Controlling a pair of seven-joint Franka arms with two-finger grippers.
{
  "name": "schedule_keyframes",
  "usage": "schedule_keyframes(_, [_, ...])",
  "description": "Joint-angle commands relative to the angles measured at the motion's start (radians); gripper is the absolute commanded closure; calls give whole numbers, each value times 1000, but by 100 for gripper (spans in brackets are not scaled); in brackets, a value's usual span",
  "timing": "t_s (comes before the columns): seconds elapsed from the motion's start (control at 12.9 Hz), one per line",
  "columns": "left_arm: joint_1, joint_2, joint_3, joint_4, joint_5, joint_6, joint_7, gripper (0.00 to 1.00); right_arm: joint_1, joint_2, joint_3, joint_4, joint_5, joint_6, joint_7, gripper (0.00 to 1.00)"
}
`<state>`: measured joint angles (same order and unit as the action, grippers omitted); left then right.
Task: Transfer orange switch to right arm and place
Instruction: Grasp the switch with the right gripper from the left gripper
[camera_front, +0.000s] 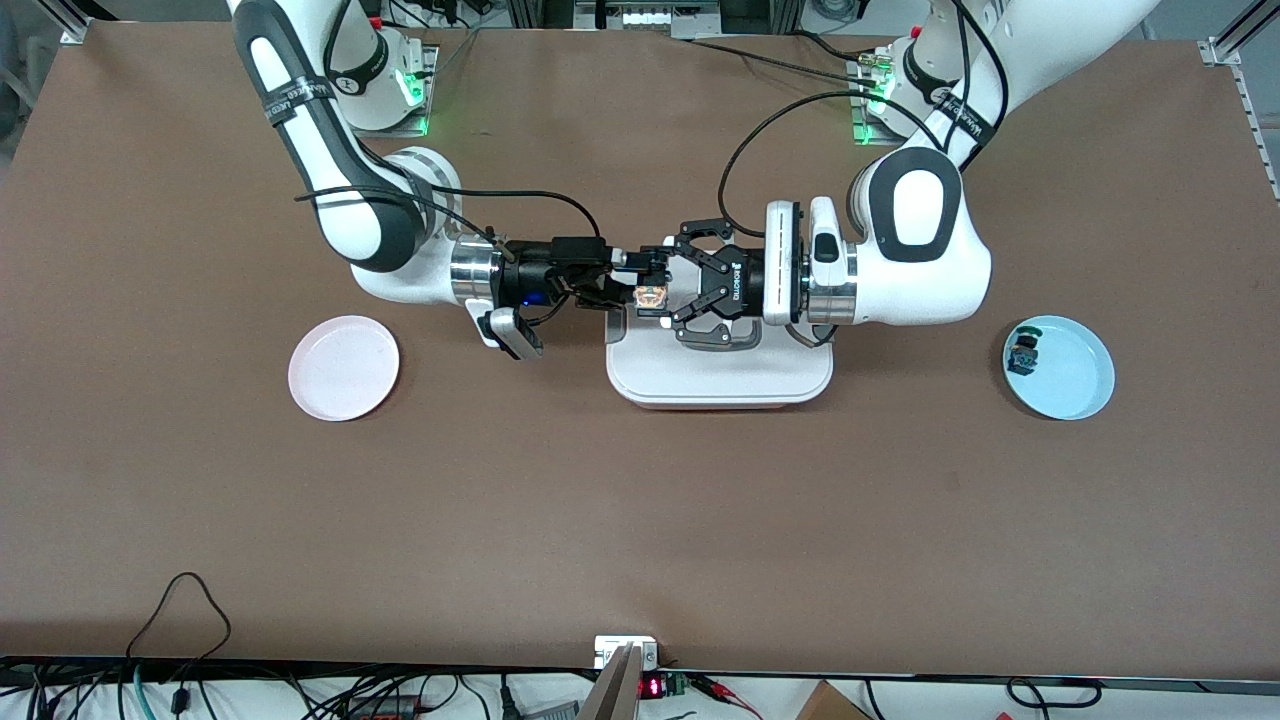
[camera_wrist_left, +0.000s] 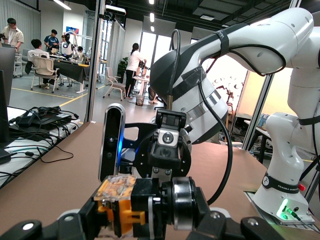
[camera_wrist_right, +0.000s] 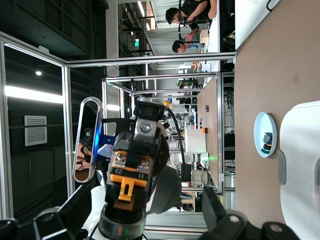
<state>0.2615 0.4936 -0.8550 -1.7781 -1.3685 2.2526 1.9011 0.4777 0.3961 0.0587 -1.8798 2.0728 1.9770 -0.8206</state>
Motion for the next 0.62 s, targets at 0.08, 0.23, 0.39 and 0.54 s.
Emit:
schedule_keyframes(0.08, [4, 2, -9, -1, -35, 7, 36, 94, 9, -2, -8, 28, 52, 14, 3, 3])
schedule_keyframes(0.23, [4, 2, -9, 0, -35, 7, 35, 94, 7, 0, -8, 39, 52, 16, 4, 3])
schedule_keyframes(0.39, [4, 2, -9, -1, -35, 7, 36, 94, 10, 0, -8, 39, 52, 16, 4, 9])
schedule_keyframes(0.54, [4, 2, -9, -1, -35, 7, 36, 94, 10, 0, -8, 39, 50, 26, -6, 29])
